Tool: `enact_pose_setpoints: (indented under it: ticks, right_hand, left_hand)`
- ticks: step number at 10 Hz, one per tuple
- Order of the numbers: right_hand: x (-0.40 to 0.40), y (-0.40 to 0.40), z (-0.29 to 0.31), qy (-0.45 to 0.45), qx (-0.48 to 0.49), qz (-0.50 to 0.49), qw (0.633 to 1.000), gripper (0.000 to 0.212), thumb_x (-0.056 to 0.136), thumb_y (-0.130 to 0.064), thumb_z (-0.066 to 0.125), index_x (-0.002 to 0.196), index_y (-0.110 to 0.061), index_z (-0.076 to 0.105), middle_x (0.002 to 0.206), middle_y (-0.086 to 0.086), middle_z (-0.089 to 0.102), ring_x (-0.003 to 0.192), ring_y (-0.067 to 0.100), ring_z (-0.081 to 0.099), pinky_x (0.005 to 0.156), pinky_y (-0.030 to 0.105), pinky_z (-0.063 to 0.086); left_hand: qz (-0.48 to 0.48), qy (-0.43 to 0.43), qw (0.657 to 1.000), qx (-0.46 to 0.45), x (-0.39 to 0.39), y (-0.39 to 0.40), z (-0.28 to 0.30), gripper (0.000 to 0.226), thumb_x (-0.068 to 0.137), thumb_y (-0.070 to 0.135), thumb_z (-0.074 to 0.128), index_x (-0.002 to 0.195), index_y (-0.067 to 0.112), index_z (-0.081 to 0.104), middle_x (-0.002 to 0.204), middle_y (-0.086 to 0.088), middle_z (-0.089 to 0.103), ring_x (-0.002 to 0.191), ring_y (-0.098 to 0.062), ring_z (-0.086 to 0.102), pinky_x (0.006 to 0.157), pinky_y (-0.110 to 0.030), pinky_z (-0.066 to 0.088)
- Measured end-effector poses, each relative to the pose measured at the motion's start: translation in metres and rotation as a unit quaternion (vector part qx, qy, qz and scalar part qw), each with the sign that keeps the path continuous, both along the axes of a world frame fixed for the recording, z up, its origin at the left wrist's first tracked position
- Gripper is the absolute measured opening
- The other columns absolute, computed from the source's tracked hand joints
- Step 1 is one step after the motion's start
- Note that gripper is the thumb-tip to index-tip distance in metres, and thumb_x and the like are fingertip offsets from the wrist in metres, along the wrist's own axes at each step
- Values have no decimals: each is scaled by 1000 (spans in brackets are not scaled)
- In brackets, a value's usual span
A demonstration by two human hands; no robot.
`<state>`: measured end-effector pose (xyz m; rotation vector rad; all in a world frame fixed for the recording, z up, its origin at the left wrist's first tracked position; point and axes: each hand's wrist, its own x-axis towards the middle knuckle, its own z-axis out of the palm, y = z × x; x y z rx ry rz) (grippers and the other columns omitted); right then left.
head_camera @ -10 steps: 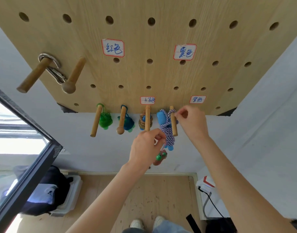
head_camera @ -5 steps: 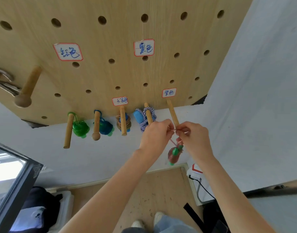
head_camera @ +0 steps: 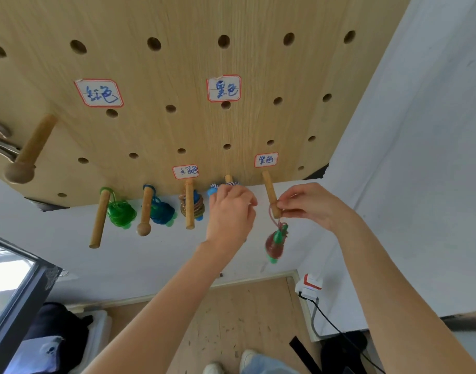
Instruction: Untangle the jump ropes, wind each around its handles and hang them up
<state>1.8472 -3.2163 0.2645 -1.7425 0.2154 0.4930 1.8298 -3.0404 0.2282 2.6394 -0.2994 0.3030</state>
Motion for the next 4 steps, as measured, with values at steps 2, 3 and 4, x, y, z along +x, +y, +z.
enact_pose_setpoints:
  ticks: [2, 3, 4]
  right_hand:
    - [31, 21, 3, -87, -89, -59, 990, 11, 77, 3, 67, 73, -4, 61, 89, 20, 69, 84, 31, 68, 83, 38, 55]
    - [44, 35, -5, -143, -102, -146, 974, 16, 78, 0, 68, 67, -8, 58, 87, 22, 66, 89, 39, 65, 87, 49, 51]
    - [36, 40, -10, -165, -145, -139, 966, 9, 81, -7, 66, 84, -7, 58, 92, 15, 65, 89, 34, 64, 86, 46, 51]
  left_hand:
    - [13, 35, 999, 9, 3, 13, -2, 27, 90, 12, 48, 114, 12, 62, 127, -2, 48, 113, -27, 38, 97, -24, 25]
    - [18, 48, 999, 1, 6, 13, -1, 29, 88, 13, 52, 115, 13, 61, 126, -4, 46, 111, -26, 38, 96, -25, 26]
    - [-5, 50, 999, -11, 7, 20, 4, 28, 88, 12, 52, 114, 13, 62, 125, -5, 48, 108, -26, 42, 95, -27, 30]
